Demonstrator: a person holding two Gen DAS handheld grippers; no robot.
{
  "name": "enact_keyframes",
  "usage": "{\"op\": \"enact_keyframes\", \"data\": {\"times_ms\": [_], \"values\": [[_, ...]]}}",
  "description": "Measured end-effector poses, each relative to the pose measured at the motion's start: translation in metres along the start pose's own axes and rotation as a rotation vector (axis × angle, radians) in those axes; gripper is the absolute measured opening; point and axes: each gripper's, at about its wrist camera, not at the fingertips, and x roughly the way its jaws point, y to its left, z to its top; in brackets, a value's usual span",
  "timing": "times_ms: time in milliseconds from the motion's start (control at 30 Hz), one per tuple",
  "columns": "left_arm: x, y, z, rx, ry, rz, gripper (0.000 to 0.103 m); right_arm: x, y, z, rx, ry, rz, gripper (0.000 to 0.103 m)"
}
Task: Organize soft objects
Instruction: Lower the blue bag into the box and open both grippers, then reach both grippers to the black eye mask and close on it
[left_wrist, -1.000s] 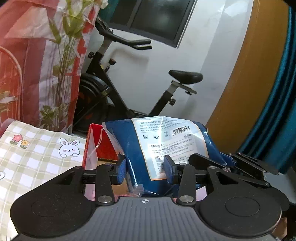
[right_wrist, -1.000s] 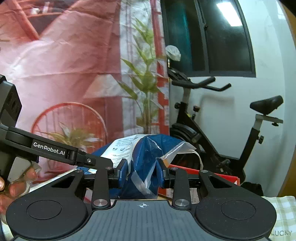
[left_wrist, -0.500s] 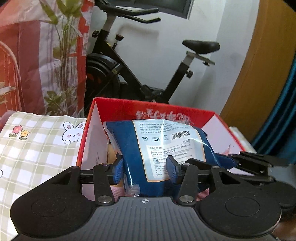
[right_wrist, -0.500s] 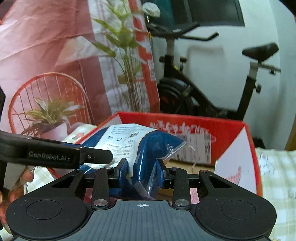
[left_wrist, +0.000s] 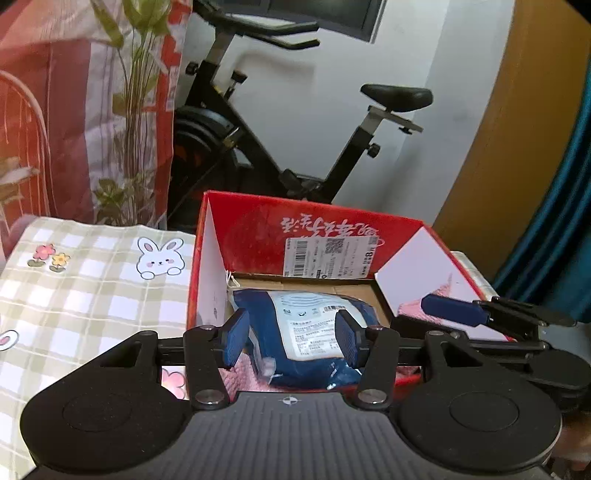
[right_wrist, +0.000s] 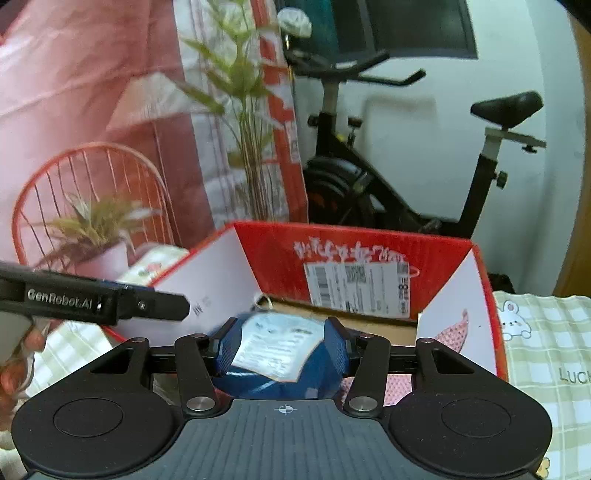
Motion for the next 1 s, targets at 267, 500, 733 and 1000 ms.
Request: {"op": "enact_keyframes", "data": {"times_ms": [267, 500, 733, 1000], "values": [[-0.047, -0.007, -0.014, 0.013, -0.031, -0.033, 0.054, -0.054, 0.022, -0.016, 0.001, -0.105, 0.008, 0.047], [-0.062, -0.011, -0.055, -0.009, 0.004, -0.037, 0.054, -0.082, 0.037, -0.054, -0.014, -0.100, 0.008, 0.047], [-0.055, -0.007, -0.090, -0.066, 0.033, -0.008, 0.054, -0.090, 0.038, -0.093, -0.004, -0.032, -0.040, 0.047], [-0.043, 0.003, -0.113, -0.154, 0.077, 0.007, 0.053, -0.076, 0.029, -0.136, 0.050, 0.080, -0.051, 0.046]]}}
